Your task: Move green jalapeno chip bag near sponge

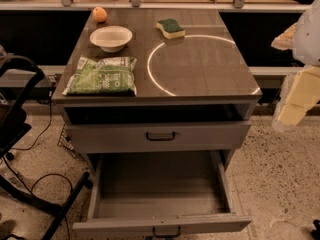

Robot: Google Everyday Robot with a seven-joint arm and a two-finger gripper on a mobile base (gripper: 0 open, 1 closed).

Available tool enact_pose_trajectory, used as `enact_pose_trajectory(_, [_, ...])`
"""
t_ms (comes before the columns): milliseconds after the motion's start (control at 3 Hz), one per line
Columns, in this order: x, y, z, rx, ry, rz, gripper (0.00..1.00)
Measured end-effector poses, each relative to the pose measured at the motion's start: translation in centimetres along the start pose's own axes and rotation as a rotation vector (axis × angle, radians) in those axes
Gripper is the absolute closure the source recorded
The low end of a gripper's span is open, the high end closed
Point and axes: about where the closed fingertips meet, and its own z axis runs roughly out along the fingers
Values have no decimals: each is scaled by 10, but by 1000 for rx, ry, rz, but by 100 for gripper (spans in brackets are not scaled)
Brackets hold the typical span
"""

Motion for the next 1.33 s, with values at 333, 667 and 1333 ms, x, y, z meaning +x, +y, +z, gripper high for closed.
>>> enact_pose_trajectory(333, [0,0,0,0,0,0,0])
enact_pose_trajectory(667, [-26,-20,-5,70,-73,-10,0])
enact_pose_trajectory(1333, [-190,-134,3,181,-679,-11,0])
